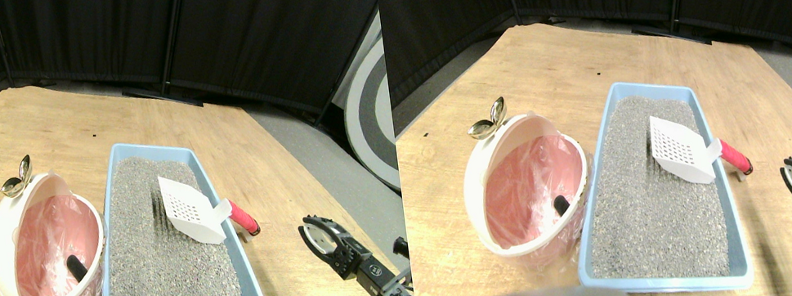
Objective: Scoop (unimanual)
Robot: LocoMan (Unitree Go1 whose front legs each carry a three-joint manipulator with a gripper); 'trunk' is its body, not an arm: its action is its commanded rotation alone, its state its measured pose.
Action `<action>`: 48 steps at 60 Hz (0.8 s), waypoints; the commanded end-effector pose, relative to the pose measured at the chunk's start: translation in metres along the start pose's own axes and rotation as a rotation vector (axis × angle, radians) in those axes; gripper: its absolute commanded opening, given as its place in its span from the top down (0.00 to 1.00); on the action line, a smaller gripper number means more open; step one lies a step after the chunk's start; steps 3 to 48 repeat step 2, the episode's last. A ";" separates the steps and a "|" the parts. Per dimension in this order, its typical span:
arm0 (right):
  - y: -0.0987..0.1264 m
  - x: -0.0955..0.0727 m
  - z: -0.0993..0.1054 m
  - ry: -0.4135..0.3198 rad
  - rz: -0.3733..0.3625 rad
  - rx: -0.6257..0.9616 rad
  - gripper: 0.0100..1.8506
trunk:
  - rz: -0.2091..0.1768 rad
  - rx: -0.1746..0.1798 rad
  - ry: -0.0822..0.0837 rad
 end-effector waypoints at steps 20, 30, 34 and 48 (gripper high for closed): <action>0.002 0.001 0.005 -0.052 0.017 -0.007 0.97 | -0.001 -0.015 -0.018; 0.002 0.001 0.005 -0.052 0.017 -0.007 0.97 | -0.001 -0.015 -0.018; 0.002 0.001 0.005 -0.052 0.017 -0.007 0.97 | -0.001 -0.015 -0.018; 0.002 0.001 0.005 -0.052 0.017 -0.007 0.97 | -0.001 -0.015 -0.018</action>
